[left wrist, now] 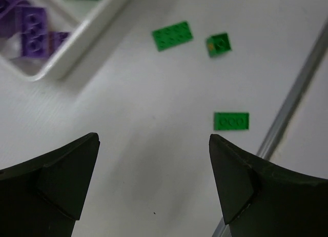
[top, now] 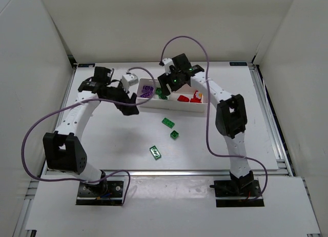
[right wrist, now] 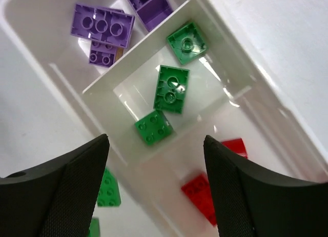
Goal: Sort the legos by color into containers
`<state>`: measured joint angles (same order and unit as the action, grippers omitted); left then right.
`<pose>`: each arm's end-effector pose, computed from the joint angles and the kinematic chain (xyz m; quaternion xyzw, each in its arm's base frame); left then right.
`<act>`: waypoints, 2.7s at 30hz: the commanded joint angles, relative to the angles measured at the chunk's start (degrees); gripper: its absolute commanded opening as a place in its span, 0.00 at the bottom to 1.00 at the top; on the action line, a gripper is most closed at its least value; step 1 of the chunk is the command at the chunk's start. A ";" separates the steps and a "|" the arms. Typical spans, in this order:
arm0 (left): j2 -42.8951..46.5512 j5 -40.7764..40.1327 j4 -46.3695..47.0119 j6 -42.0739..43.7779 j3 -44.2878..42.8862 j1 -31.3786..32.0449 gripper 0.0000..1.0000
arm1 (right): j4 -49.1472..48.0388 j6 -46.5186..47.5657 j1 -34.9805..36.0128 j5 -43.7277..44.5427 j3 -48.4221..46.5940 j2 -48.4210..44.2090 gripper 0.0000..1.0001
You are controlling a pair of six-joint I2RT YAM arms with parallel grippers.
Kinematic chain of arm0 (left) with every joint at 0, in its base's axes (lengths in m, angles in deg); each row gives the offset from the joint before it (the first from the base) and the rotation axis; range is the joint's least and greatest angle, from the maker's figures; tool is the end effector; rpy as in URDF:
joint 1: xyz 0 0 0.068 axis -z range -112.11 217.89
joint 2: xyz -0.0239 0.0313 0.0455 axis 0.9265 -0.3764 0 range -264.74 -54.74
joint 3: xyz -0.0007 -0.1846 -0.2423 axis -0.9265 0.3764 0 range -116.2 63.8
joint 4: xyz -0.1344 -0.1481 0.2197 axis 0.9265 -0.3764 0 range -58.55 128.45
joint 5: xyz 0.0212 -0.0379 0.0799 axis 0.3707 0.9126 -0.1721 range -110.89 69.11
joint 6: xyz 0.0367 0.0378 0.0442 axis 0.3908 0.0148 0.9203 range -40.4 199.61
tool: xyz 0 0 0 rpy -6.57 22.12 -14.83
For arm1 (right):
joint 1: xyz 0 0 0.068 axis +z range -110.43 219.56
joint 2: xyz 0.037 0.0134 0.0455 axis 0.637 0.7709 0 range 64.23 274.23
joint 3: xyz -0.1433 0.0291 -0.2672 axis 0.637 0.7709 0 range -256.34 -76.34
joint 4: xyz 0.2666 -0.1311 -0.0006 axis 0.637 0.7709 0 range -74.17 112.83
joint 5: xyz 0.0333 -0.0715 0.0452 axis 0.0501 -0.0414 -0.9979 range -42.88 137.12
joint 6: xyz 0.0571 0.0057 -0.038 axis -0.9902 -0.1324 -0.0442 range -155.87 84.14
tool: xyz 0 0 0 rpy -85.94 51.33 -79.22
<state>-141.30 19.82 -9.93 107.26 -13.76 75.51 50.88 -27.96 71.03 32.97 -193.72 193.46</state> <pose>0.3455 -0.0828 0.3269 0.3657 0.8280 -0.2829 0.3173 0.4911 0.3164 0.2506 -0.3535 0.8538 0.1865 0.3335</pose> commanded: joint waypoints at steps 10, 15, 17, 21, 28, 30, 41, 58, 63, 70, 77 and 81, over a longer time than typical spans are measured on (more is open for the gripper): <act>-10.28 2.36 -24.67 52.73 -0.05 15.93 0.93 | 3.01 5.71 -12.73 -5.18 19.28 -29.99 0.79; -13.36 3.06 -24.13 66.53 0.74 19.97 0.92 | 3.71 6.07 -17.83 -5.71 26.06 -36.15 0.79; -13.54 3.50 -23.26 72.76 2.05 21.12 0.93 | 4.15 5.99 -19.42 -5.45 27.82 -36.85 0.79; -11.53 2.45 -17.99 80.17 7.50 23.76 0.94 | 4.94 6.60 -20.91 -4.48 28.88 -38.17 0.79; -10.64 1.21 -13.25 85.64 14.10 27.27 0.92 | 5.73 6.43 -23.11 -4.48 28.18 -38.00 0.79; -10.82 1.30 -11.31 84.40 14.80 28.06 0.92 | 5.56 6.08 -23.11 -4.74 28.26 -37.74 0.79; -14.33 0.51 -7.78 81.24 15.69 31.32 0.90 | 6.00 6.07 -23.29 -5.80 27.65 -36.51 0.78; -19.96 -1.77 -7.26 77.03 14.28 33.60 0.53 | 9.16 8.88 -25.75 -8.17 26.94 -36.07 0.78; -19.78 -1.86 -6.03 73.50 13.23 34.39 0.37 | 8.90 9.24 -26.10 -8.70 26.86 -36.07 0.78; -17.94 -2.57 -5.50 55.60 3.76 32.48 0.10 | 7.41 8.45 -26.10 -11.15 27.47 -36.68 0.76; -5.91 -4.91 9.72 25.92 -2.77 25.69 0.10 | 2.66 8.36 -22.77 -11.51 32.21 -38.70 0.76; -5.63 -16.78 16.83 5.18 -9.34 23.59 0.10 | -0.23 4.41 -20.31 -11.52 33.80 -38.44 0.76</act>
<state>-148.98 10.64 -2.50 133.03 -17.83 99.86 54.90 -20.95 48.87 22.52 -160.76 156.94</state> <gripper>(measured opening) 0.463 0.764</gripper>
